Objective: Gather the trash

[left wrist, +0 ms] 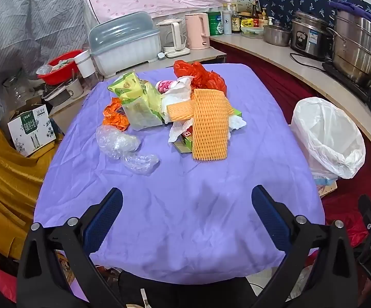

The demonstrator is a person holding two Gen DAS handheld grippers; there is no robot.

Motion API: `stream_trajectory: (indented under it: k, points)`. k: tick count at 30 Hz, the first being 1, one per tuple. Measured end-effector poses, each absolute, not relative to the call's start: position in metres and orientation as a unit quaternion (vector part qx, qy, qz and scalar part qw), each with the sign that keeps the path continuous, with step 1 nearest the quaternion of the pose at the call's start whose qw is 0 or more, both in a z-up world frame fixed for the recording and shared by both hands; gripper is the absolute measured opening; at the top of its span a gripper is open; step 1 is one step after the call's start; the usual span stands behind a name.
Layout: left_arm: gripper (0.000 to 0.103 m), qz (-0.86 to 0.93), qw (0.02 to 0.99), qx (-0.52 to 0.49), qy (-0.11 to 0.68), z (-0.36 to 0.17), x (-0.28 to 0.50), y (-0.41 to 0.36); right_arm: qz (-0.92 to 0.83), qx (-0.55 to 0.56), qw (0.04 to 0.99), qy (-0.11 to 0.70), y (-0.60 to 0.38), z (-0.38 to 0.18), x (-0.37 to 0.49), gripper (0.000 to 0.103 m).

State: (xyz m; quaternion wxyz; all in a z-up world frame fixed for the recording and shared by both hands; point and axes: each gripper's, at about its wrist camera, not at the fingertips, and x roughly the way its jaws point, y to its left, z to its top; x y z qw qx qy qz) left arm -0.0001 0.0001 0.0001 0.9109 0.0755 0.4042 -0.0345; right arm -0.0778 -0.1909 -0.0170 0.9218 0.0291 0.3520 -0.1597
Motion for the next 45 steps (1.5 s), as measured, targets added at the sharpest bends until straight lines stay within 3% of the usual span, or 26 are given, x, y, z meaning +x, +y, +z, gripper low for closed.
stream_trajectory:
  k: [45]
  points:
    - [0.096, -0.035, 0.913, 0.076, 0.4, 0.001, -0.012, 0.002, -0.168, 0.014, 0.92, 0.355, -0.185, -0.012, -0.09, 0.096]
